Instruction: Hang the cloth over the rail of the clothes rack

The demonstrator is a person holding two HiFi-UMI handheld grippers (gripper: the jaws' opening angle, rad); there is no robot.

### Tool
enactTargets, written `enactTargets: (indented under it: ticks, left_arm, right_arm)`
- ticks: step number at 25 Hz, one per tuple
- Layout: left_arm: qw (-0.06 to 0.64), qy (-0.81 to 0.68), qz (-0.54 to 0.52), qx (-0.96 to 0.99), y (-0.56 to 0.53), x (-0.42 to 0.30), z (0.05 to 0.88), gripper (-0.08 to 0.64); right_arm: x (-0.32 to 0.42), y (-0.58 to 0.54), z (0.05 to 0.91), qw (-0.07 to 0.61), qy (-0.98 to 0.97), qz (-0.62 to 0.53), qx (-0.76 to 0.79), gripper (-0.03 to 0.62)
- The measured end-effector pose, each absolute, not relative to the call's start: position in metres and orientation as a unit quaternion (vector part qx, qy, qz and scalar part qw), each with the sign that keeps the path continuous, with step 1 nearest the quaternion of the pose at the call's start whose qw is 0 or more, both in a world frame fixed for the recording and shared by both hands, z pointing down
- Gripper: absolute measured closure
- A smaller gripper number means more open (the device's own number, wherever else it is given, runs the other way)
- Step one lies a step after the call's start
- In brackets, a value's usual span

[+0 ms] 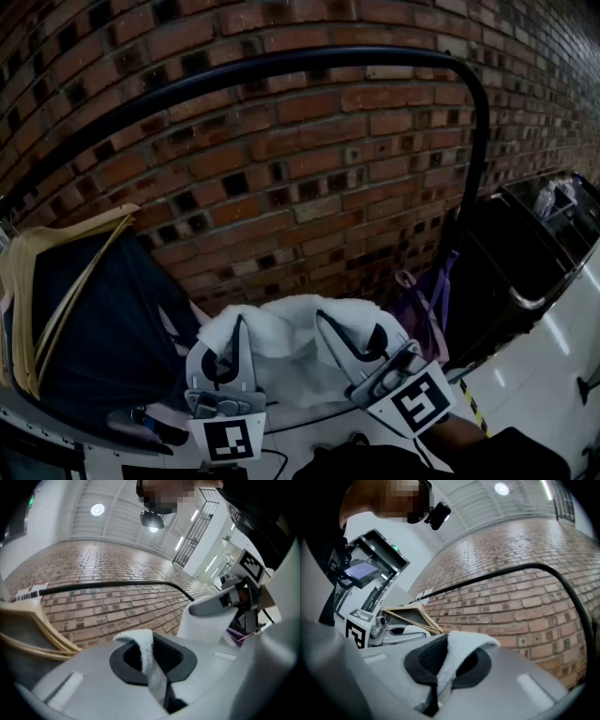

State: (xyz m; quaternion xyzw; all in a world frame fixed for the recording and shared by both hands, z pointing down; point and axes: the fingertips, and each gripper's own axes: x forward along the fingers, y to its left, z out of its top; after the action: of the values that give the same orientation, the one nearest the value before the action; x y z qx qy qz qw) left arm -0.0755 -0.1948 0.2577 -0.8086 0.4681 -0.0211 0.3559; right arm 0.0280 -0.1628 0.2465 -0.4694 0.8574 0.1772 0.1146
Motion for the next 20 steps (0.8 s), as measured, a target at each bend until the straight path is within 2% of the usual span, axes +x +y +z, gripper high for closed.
enactTargets:
  ticks: [6,10,12,15,18,20]
  left_arm:
    - [0.373,0.49,0.036,-0.787,-0.196,-0.131,0.168,0.543]
    - [0.453,0.422,0.128,-0.775,-0.159,-0.123,0.054,0.543]
    - [0.471,0.382,0.171,-0.776,-0.139,-0.117,0.001,0.543]
    - [0.527,0.369,0.194,-0.741,-0.117,-0.12,-0.069,0.543]
    - [0.592,0.402,0.157,-0.68,-0.139,-0.115,-0.147,0.543]
    - [0.603,0.436,0.087,-0.663,-0.19,-0.103,-0.184,0.543]
  right_arm:
    - [0.051,-0.146,0.169,0.087,0.828,0.294,-0.47,0.581]
    - [0.062,-0.13,0.085,0.096,0.794,0.399,-0.448,0.581]
    - [0.066,-0.125,0.038,0.102,0.772,0.447,-0.44,0.581]
    - [0.073,-0.128,-0.032,0.098,0.734,0.507,-0.44,0.581]
    - [0.072,-0.162,-0.104,0.023,0.685,0.557,-0.47,0.581]
    - [0.057,-0.202,-0.147,-0.036,0.674,0.567,-0.473,0.581]
